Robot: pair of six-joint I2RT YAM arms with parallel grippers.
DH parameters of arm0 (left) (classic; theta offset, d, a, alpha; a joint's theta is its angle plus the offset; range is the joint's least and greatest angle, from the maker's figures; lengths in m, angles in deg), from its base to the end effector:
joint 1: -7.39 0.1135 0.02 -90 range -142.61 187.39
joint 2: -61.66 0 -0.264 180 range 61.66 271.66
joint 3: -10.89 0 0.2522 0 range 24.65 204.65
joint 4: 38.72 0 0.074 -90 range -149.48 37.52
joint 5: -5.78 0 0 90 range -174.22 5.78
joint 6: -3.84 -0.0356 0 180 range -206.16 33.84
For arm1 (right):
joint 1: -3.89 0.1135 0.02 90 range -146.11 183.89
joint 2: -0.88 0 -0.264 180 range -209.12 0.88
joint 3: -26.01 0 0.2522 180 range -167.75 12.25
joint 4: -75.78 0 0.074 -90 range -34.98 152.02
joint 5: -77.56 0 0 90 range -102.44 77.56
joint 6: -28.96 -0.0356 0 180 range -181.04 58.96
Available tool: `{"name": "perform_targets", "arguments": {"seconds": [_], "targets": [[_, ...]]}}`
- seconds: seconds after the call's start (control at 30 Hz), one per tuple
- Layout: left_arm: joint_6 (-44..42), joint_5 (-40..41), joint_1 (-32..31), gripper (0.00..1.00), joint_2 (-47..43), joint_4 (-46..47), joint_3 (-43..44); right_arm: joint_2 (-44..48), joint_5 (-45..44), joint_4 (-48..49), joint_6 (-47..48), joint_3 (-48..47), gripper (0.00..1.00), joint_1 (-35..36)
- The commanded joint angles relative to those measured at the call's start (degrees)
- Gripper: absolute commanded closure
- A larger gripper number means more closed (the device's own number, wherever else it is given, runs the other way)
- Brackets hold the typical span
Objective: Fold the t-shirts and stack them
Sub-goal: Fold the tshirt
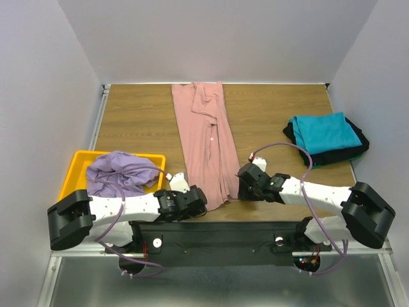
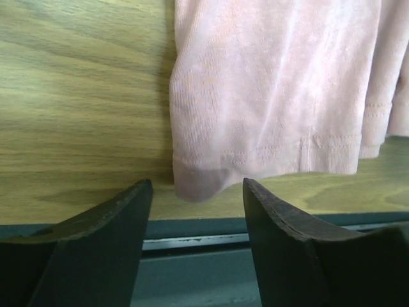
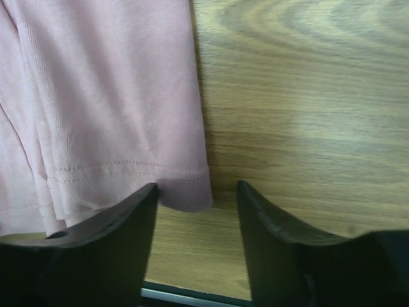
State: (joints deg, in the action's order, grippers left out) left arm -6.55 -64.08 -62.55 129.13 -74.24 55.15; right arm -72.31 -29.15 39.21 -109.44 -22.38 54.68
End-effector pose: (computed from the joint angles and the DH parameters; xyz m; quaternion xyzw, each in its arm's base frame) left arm 0.0823 -0.1897 0.1661 -0.1269 0.9408 -0.2118 0.2322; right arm 0.1498 0.1674 0.1656 0.0159 0.9592 0.0950 0.2658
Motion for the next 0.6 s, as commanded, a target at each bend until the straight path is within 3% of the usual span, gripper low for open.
{"name": "perform_targets", "arguments": {"seconds": [0.0,0.07,0.13,0.17,0.23,0.27,0.43,0.57], "targets": [[-0.25,-0.10,1.28,0.33,2.93,2.24,-1.85,-1.60,2.29,4.09,0.07,0.88,0.47,-0.77],[-1.12,-0.89,1.55,0.42,4.25,3.39,-1.67,-2.22,3.08,4.09,-0.37,1.32,0.61,-0.95],[-1.48,-1.42,1.46,0.51,6.10,3.56,-1.32,-2.57,4.22,4.09,-1.34,1.93,0.67,-1.04],[-1.74,-1.77,1.46,0.71,6.45,3.13,-1.15,-2.57,5.19,4.00,-1.52,2.46,0.78,-1.04],[-2.88,-3.09,1.46,1.00,7.51,2.69,-0.18,-1.61,6.68,3.65,-1.87,2.99,0.95,-1.04],[-3.32,-3.96,1.29,1.00,7.77,1.38,0.34,-1.08,8.26,3.39,-1.70,3.77,0.99,-1.04],[-5.17,-4.67,0.59,1.00,6.99,-5.04,2.19,4.54,6.78,-6.00,-4.68,5.01,1.00,-1.04],[-6.23,-7.75,-1.52,1.00,4.17,-4.34,2.28,9.11,5.99,-12.25,-5.91,4.84,1.00,-0.95]]}}
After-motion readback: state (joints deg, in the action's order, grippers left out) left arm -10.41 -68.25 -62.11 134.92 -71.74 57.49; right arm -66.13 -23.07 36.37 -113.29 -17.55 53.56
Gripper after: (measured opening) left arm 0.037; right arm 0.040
